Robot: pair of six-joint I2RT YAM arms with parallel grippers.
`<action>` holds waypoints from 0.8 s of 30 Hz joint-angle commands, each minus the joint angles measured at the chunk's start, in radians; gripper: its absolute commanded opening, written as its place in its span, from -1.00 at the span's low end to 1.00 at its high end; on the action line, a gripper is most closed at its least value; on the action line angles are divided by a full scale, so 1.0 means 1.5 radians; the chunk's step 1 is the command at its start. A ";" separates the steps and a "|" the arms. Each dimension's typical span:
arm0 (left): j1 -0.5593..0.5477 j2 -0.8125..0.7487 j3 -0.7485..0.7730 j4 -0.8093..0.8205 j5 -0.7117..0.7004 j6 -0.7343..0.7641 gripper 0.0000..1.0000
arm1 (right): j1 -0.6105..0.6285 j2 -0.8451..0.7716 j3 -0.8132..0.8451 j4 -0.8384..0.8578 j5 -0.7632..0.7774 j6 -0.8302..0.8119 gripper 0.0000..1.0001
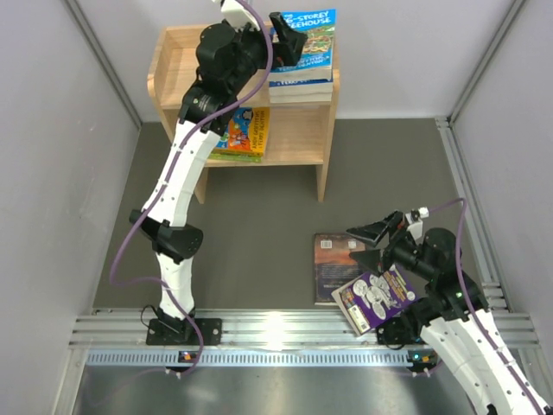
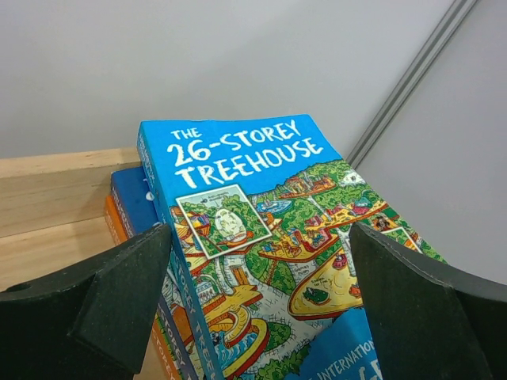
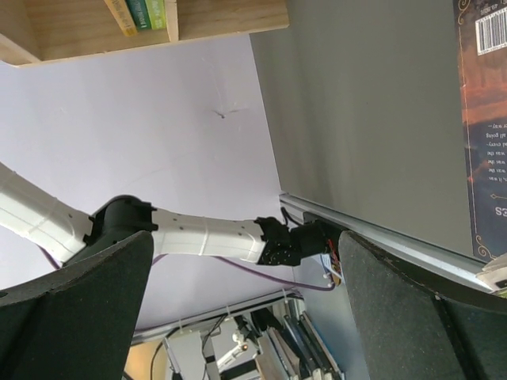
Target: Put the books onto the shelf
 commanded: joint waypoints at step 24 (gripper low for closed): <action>-0.011 -0.321 -0.199 -0.018 -0.307 0.083 0.98 | -0.028 0.291 0.237 -0.207 0.086 -0.351 1.00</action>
